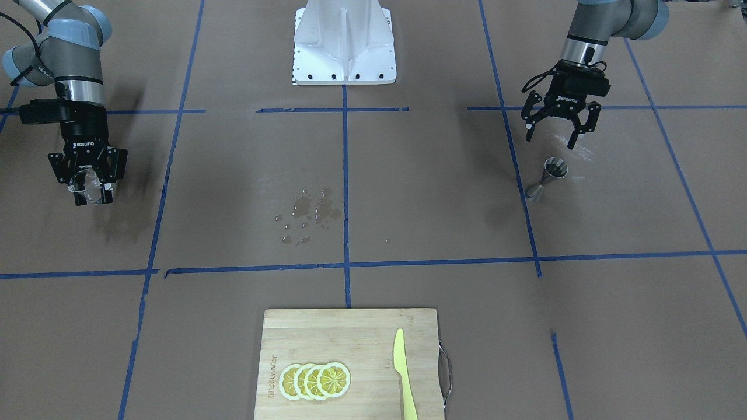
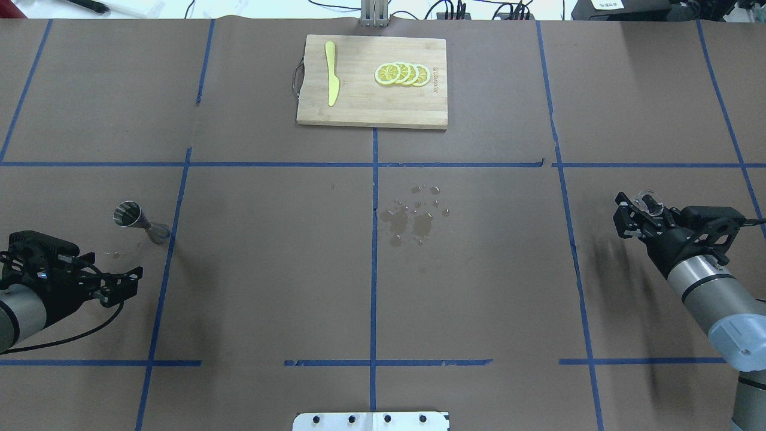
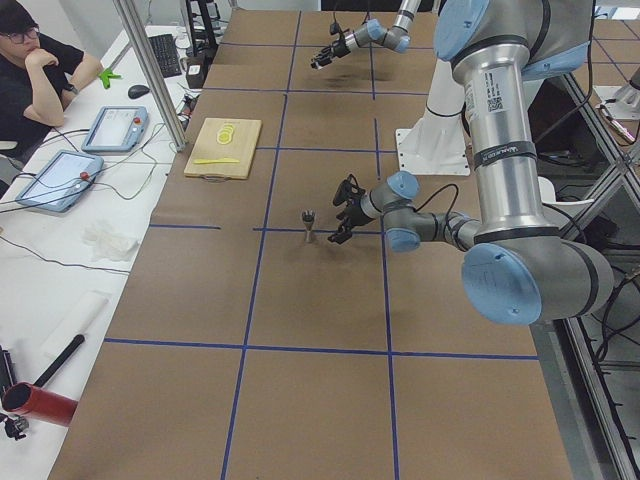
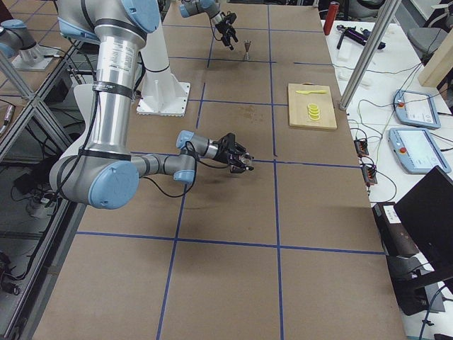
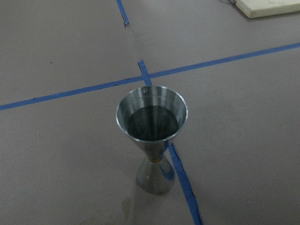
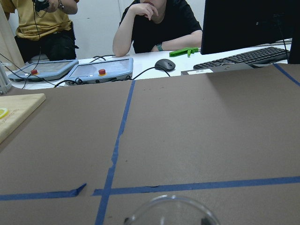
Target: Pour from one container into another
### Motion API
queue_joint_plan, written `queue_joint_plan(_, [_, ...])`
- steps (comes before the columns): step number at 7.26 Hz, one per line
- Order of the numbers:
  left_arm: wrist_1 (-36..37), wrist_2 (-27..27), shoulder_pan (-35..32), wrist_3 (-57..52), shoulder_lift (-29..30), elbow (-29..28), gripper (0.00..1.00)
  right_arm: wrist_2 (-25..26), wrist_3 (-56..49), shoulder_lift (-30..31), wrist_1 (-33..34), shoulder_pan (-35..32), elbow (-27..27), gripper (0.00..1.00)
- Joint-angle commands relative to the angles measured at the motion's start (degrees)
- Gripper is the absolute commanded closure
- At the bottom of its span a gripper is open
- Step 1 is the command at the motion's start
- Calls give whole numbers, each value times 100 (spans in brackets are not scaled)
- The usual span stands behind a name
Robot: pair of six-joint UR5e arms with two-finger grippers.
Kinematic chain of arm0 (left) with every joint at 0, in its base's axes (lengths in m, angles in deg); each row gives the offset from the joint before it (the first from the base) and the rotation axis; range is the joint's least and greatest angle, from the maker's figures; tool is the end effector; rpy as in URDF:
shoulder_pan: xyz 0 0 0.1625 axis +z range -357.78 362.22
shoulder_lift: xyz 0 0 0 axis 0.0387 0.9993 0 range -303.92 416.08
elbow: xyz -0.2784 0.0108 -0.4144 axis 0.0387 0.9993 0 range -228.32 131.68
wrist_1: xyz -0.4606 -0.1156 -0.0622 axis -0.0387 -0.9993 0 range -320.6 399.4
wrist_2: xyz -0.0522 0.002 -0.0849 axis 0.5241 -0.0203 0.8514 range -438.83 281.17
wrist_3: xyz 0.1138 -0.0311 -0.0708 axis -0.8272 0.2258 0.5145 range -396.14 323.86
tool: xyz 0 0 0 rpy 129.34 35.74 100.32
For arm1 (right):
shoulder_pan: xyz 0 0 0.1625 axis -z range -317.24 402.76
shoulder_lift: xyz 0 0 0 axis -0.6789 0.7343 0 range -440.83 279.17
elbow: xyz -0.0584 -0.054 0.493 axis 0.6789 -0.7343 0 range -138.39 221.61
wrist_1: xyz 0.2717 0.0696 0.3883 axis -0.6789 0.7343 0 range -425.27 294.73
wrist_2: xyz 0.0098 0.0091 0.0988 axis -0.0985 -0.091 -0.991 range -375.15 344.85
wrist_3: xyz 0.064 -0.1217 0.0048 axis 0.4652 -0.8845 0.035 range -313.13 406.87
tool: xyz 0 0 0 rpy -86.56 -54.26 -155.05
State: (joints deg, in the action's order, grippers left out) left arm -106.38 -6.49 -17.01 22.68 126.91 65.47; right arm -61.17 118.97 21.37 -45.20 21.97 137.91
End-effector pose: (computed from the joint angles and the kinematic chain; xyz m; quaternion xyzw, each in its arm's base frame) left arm 0.3746 -0.3161 0.5753 0.3316 0.3932 0.0122 0.8575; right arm -0.3720 -0.3860 0.6516 0.4623 -0.3587 0.2183 0.7810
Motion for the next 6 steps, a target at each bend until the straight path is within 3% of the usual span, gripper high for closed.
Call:
queue_joint_plan(1, [-3,593,-229,-64,-113,170,0,32,5,-7,-328,145,-269,100])
queue_joint_plan(6, [-12,939,-529,-371,-456,548,0,375,-398,-383,-302,611,-804,100])
